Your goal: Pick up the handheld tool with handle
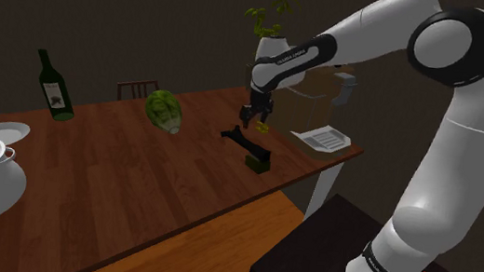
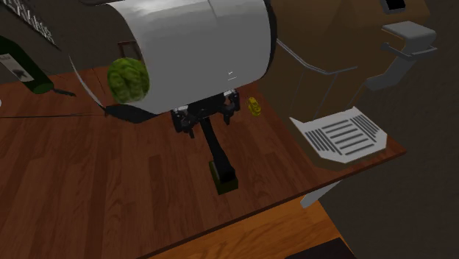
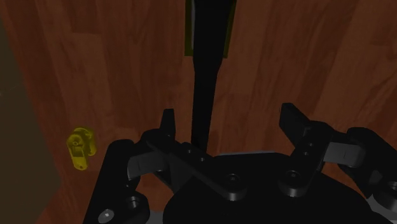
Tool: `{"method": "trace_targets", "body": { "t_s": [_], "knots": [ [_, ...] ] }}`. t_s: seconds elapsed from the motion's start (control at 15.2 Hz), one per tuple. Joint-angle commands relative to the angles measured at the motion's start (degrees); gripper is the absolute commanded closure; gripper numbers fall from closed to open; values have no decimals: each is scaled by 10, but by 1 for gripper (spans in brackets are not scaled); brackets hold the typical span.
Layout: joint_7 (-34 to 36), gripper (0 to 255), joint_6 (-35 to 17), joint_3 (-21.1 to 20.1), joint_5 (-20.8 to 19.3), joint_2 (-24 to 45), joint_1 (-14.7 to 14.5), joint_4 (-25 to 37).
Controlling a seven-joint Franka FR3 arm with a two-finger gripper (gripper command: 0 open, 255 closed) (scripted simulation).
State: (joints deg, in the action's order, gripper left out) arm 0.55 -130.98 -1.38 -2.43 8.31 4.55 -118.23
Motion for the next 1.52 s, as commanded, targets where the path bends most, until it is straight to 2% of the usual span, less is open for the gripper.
{"method": "trace_targets", "body": {
  "t_s": [0.0, 0.53, 1.12, 1.19, 1.45],
  "knots": [
    [4, 0, -11, 2, 5, 48, 3, 35],
    [16, 0, -22, 7, 30, 217, 15, 182],
    [15, 0, -64, 7, 29, 254, 15, 176],
    [16, 255, -64, 7, 29, 254, 15, 177],
    [16, 255, -64, 7, 29, 253, 15, 177]
  ]
}}
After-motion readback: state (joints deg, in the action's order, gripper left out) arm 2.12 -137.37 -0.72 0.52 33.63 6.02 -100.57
